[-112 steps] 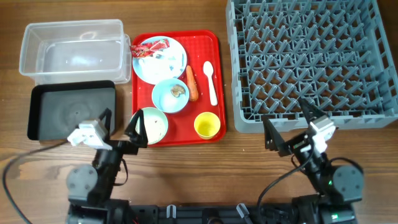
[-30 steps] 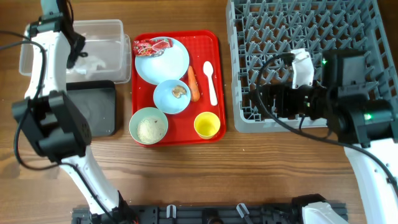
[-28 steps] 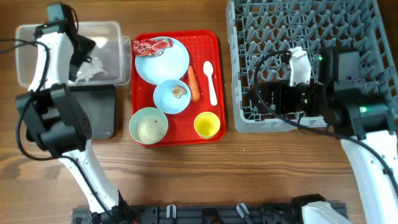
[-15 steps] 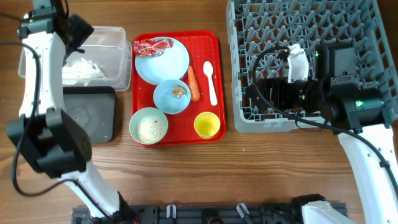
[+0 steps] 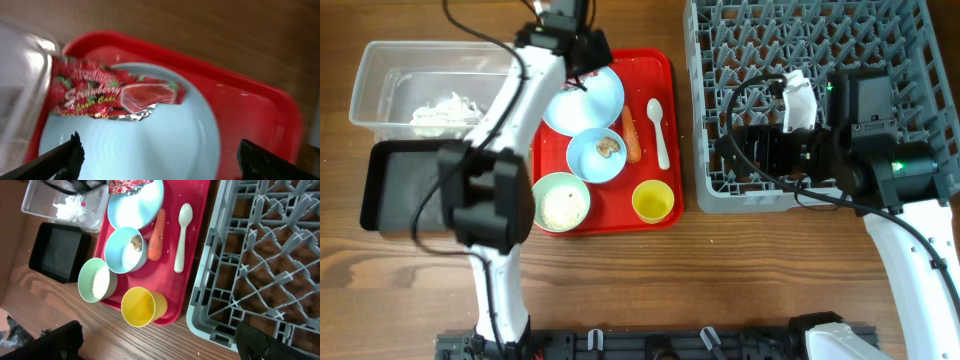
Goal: Sort waste into correct bins and load items into the dishwasher rack
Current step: 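Grasp the red candy wrapper on the plate with the left gripper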
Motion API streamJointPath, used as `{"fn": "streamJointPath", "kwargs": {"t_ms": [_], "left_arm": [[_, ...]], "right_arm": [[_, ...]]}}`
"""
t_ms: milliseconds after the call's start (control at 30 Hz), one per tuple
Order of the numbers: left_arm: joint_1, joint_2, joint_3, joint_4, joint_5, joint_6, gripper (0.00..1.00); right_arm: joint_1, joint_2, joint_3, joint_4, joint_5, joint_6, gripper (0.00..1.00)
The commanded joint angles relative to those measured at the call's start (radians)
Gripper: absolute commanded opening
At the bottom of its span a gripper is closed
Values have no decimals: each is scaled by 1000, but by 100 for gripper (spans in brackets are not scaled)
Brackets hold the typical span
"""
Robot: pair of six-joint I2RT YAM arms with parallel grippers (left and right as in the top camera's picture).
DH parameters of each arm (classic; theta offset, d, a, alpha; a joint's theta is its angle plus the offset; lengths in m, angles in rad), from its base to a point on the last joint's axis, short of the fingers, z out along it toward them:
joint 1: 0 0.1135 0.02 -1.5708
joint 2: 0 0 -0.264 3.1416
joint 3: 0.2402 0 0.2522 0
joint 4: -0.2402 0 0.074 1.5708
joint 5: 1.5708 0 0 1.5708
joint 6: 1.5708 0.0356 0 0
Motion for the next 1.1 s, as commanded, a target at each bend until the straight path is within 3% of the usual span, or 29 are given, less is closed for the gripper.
{"fn": "streamJointPath", "kwargs": {"t_ms": [0, 100, 300, 367, 467, 633, 700, 733, 767, 967, 1067], "left_arm": [[8, 93, 0, 2, -81, -282, 99], [7, 130, 0, 6, -133, -404, 99], [7, 190, -1, 35, -133, -409, 87], [6, 212, -1, 48, -133, -408, 76], [7, 222, -1, 66, -133, -409, 67], [9, 222, -1, 135, -156, -408, 66], [9, 222, -1, 153, -162, -408, 48], [9, 222, -1, 158, -166, -408, 32], [9, 222, -1, 161, -178, -408, 6], [2, 194, -1, 105, -177, -368, 4], [2, 85, -1, 22, -169, -304, 4]], "right_arm": [[4, 10, 20, -11, 2, 12, 100], [4, 10, 20, -23, 2, 13, 100], [4, 10, 20, -27, 2, 13, 100], [4, 10, 20, -27, 2, 13, 100], [4, 10, 20, -29, 2, 13, 100], [4, 10, 20, -30, 2, 14, 100], [4, 10, 20, -30, 2, 14, 100], [4, 10, 20, -30, 2, 13, 100], [4, 10, 20, -30, 2, 13, 100], [4, 10, 20, -29, 2, 13, 100], [4, 10, 20, -29, 2, 13, 100]]}}
